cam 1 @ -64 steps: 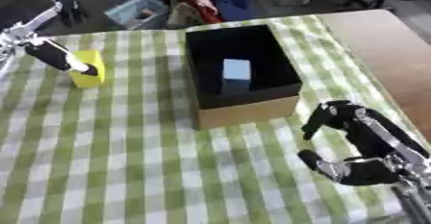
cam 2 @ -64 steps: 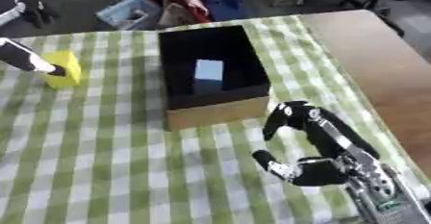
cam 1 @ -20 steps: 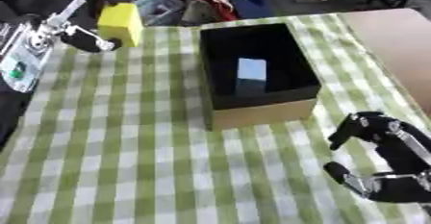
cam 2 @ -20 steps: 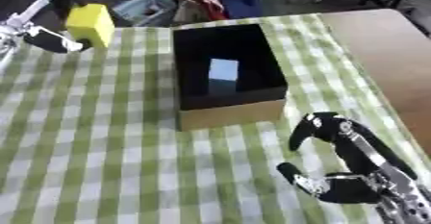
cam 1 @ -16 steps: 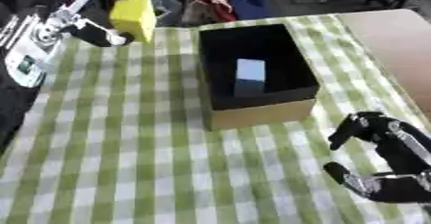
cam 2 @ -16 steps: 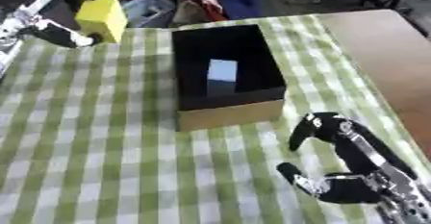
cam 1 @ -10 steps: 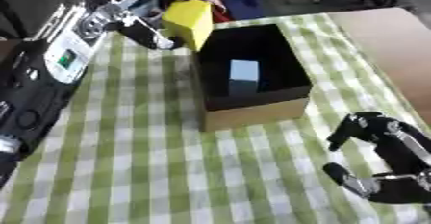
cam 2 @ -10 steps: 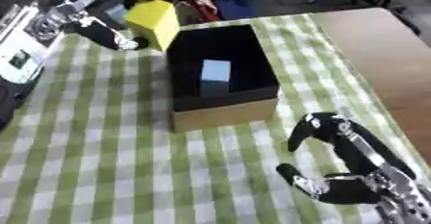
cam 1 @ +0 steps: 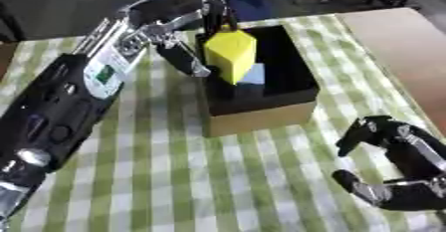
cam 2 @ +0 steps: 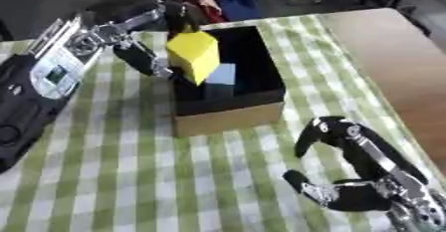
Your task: Pick up objects on the table and place them in the box.
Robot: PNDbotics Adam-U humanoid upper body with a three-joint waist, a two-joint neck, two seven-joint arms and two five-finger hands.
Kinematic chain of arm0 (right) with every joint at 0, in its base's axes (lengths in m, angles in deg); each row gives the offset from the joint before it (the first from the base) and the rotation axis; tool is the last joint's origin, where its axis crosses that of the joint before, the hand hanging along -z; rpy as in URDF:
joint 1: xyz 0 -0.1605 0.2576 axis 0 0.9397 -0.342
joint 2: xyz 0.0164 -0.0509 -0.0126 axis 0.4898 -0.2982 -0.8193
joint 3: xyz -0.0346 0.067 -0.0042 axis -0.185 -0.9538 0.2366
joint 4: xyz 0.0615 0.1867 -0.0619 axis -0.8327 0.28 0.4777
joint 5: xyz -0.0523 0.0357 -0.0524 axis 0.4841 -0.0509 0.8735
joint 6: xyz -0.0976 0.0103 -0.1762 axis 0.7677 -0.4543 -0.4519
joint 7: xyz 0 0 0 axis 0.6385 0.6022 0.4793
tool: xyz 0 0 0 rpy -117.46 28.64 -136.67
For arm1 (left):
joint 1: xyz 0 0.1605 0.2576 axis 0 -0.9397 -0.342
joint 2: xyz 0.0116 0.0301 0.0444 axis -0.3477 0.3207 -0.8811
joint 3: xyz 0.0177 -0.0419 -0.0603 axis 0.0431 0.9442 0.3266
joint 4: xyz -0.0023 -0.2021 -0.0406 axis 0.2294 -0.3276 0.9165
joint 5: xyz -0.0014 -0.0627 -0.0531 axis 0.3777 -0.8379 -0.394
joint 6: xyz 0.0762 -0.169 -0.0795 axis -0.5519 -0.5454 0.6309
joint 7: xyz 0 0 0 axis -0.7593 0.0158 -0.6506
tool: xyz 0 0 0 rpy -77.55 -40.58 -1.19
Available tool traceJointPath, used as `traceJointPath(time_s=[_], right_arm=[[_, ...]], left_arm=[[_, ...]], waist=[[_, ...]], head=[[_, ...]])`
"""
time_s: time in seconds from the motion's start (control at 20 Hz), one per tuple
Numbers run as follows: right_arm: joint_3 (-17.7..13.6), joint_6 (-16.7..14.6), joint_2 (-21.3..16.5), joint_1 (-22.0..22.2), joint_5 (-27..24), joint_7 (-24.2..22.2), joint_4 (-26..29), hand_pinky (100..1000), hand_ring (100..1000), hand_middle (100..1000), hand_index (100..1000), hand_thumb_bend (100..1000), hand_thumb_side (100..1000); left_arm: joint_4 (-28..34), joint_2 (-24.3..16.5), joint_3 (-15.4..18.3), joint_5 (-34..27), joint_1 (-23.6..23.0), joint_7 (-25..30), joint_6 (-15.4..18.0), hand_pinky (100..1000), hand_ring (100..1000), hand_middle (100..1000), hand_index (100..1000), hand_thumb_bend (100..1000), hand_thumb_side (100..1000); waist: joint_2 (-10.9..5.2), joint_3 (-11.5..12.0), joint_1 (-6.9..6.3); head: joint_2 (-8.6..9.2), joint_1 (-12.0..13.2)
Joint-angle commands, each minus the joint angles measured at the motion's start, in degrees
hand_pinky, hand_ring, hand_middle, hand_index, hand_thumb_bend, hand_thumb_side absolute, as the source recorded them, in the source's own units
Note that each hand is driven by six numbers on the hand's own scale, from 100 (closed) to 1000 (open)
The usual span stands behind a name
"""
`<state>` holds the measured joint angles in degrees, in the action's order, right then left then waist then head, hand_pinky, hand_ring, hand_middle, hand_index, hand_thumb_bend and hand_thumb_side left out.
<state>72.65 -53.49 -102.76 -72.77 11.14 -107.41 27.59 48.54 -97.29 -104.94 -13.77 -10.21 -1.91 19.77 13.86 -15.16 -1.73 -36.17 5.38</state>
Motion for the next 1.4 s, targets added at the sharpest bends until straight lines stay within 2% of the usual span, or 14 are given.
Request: traceJointPath(time_s=[0.05, 0.35, 0.6, 0.85, 1.05, 1.25, 1.4], right_arm=[[-0.1, -0.1, -0.7, -0.5, -0.4, -0.2, 0.5, 671, 536, 509, 569, 388, 100], [-0.4, -0.1, -0.6, -0.2, -0.3, 0.1, 0.3, 671, 537, 509, 570, 389, 100], [-0.9, -0.2, -0.7, 0.5, 0.0, 0.6, 0.1, 671, 537, 509, 570, 389, 100], [-1.5, -0.3, -0.6, 0.9, 0.2, 1.1, 0.1, 672, 537, 509, 570, 389, 100], [-1.9, -0.3, -0.6, 1.3, 0.4, 1.6, 0.1, 672, 537, 509, 570, 389, 100], [-2.4, -0.3, -0.5, 1.4, 0.5, 2.0, 0.2, 672, 538, 509, 570, 390, 100], [-2.9, -0.3, -0.6, 1.5, 0.7, 2.6, 0.4, 671, 537, 509, 569, 390, 100]], left_arm=[[1.3, -0.7, 0.3, -0.5, 0.8, 0.4, 0.0, 626, 516, 510, 804, 697, 155], [3.5, -2.2, 1.8, -3.2, -0.2, -0.8, -1.4, 621, 509, 499, 777, 675, 153], [12.0, -7.0, 4.2, -11.5, -3.9, -2.5, -4.6, 617, 503, 489, 755, 644, 133], [22.6, -12.6, 8.8, -21.4, -11.9, -4.7, -9.7, 609, 493, 476, 736, 621, 122], [29.8, -15.6, 12.6, -26.6, -19.8, -6.8, -12.7, 605, 490, 472, 727, 614, 129], [34.6, -16.2, 16.3, -29.5, -27.2, -9.7, -14.4, 601, 487, 469, 718, 599, 122], [36.6, -15.0, 18.8, -30.8, -31.9, -12.4, -15.4, 599, 485, 466, 712, 587, 120]], waist=[[-1.01, 0.3, 0.32], [-1.19, 1.8, 0.88], [-1.59, 4.2, 1.35], [-1.82, 6.4, 1.96], [-1.74, 8.1, 2.21], [-1.57, 9.9, 2.59], [-1.41, 11.1, 2.73]], head=[[0.55, -0.1], [0.36, -0.8], [-0.03, -1.9], [-0.23, -3.1], [-0.54, -3.6], [-0.81, -4.0], [-1.34, -4.2]])
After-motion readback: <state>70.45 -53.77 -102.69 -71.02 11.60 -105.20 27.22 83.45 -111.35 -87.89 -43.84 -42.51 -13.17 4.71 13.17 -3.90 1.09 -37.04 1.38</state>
